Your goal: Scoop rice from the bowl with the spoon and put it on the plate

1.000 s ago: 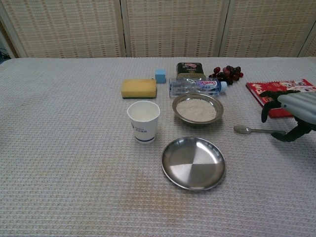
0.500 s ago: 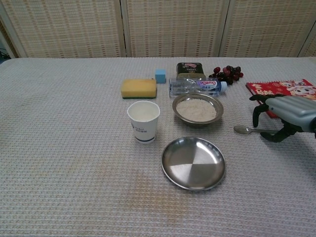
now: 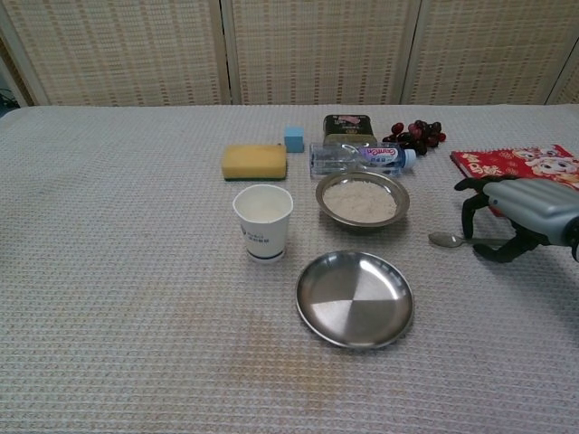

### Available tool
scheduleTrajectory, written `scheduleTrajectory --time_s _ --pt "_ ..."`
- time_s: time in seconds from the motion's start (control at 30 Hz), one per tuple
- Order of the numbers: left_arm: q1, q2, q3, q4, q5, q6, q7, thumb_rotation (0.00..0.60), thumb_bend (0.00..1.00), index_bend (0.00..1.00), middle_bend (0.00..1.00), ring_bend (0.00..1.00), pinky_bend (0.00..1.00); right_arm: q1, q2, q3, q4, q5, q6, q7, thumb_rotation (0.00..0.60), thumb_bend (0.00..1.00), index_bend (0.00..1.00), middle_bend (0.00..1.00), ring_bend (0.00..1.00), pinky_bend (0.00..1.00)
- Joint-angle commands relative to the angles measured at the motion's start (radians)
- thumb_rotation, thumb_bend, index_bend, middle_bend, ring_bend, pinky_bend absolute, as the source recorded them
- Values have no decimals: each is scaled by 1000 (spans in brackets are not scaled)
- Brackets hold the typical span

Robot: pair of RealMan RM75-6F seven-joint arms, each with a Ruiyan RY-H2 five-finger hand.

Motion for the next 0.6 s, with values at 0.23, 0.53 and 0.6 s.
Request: scheduleTrajectory --time_s 0.23,0.53,0.6 --pt "1 -5 -3 0 -4 1 5 600 475 0 0 0 72 1 -11 -4 7 -1 13 0 600 330 547 110 0 0" --pt "1 -3 -2 -2 -4 -1 2 600 475 0 0 0 72 1 -22 -7 22 -13 38 4 600 336 610 221 0 0" --pt "1 -1 0 -3 -2 -2 -2 600 475 0 0 0 72 0 -26 -9 27 -21 47 8 600 338 629 254 0 0"
